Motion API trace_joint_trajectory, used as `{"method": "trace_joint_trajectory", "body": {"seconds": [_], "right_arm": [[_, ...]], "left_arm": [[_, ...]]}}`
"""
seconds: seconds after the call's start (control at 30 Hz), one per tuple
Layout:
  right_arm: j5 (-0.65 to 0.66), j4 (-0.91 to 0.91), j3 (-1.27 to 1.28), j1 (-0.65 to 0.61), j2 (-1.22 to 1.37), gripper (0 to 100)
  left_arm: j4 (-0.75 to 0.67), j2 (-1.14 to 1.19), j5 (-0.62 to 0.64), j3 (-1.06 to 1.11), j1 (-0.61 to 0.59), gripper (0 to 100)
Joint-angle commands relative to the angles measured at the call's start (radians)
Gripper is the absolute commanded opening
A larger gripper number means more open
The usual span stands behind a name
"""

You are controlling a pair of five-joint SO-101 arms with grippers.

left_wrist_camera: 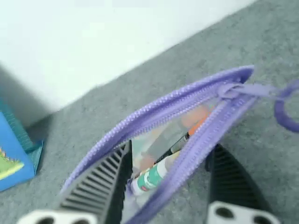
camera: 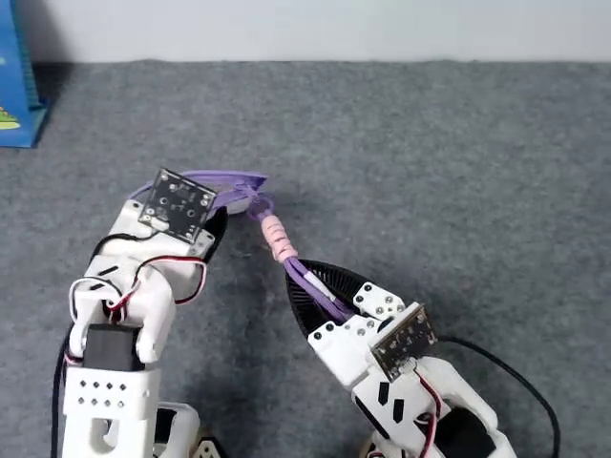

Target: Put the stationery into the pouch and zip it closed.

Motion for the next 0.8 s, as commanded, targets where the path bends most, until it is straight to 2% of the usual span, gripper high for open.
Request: {"method": "trace_joint_trajectory", "body": {"seconds": [0.0, 0.13, 0.27, 0.43, 0.57, 0.77], "right_arm": [[0.014, 0.016, -0.066, 0.019, -0.015, 0.8], [0.014, 0.024, -0.058, 0.074, -0.015, 0.8], [0.005, 0.125, -0.035, 0.081, -0.015, 1.6], [-0.103, 0.136, -0.012, 0.079, -0.015, 9.3], [-0.158, 0.136, -0.008, 0.012, -0.015, 13.2], [-0.258, 0.076, 0.009, -0.088, -0.015, 13.6]], "left_arm": [[-0.041, -0.014, 0.014, -0.015, -0.005, 24], [-0.021, -0.015, 0.011, -0.015, -0.063, 24], [0.02, -0.017, 0.002, -0.015, -0.091, 24], [0.068, -0.017, -0.041, -0.013, -0.068, 13], [0.075, -0.015, -0.041, -0.008, -0.057, 5], [0.077, -0.017, -0.038, 0.007, -0.054, 1]]}}
